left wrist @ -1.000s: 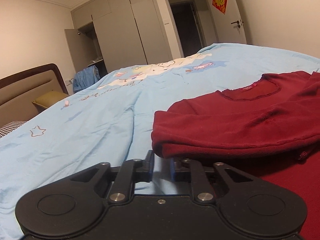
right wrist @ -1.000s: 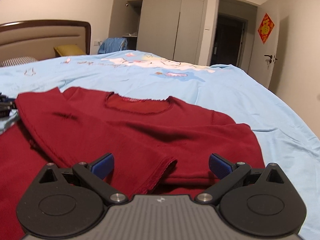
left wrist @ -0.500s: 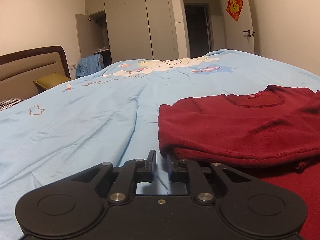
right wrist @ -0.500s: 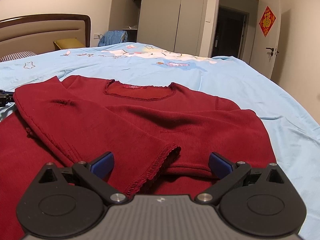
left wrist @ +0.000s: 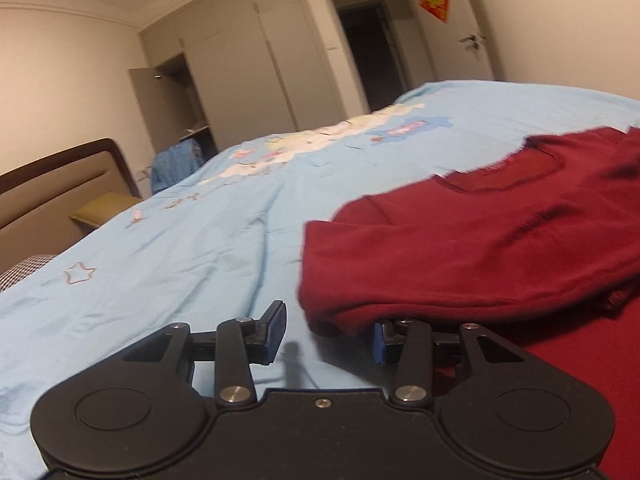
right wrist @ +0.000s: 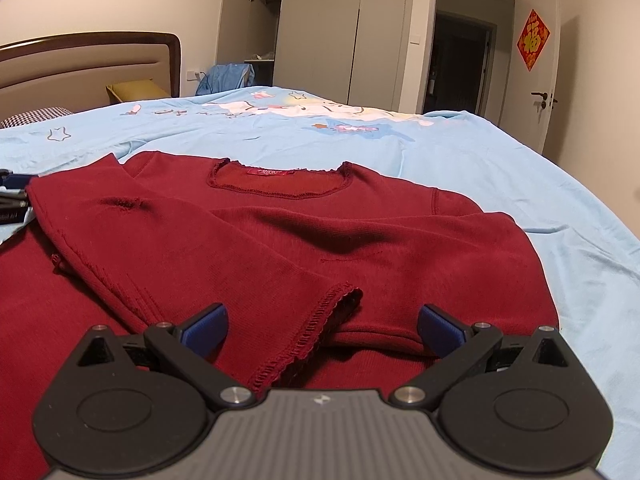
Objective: Fold small clothes
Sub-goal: 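Grasp the sweater side edge with the left tool and fold it inward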
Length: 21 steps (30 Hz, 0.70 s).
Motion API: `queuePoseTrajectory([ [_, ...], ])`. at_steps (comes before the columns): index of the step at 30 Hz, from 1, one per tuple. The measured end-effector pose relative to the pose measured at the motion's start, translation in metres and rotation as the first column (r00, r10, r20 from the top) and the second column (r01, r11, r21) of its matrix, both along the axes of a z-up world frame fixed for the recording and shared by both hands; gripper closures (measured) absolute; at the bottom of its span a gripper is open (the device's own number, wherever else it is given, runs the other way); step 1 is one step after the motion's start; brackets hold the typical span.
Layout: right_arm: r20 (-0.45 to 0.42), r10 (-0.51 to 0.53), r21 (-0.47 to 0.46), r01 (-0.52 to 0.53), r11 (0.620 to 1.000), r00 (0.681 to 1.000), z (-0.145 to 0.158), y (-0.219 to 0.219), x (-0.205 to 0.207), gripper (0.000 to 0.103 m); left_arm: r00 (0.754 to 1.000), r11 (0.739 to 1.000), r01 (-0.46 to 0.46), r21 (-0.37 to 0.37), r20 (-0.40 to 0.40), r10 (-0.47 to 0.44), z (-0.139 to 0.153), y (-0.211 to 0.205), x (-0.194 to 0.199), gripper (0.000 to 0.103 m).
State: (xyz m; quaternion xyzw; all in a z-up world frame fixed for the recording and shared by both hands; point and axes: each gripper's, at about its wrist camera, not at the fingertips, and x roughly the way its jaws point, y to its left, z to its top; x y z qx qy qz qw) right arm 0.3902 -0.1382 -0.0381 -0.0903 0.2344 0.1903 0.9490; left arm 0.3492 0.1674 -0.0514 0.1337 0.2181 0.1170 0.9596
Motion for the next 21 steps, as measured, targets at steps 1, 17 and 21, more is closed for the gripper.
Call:
queuePoseTrajectory([
  [1, 0.0, 0.0, 0.001, 0.0, 1.0, 1.0, 0.0, 0.0, 0.0, 0.0, 1.0, 1.0, -0.007, -0.01, 0.015, 0.007, 0.003, 0.002, 0.0, 0.057],
  [17, 0.004, 0.002, 0.0, -0.002, 1.0, 1.0, -0.003, 0.0, 0.0, 0.0, 0.999, 0.986, -0.049, -0.159, 0.001, 0.05, 0.003, 0.02, -0.001, 0.094],
  [21, 0.005, 0.002, 0.0, -0.002, 1.0, 1.0, -0.003, 0.0, 0.0, 0.0, 0.998, 0.977, -0.06, -0.207, -0.023, 0.057, -0.002, 0.025, 0.001, 0.094],
])
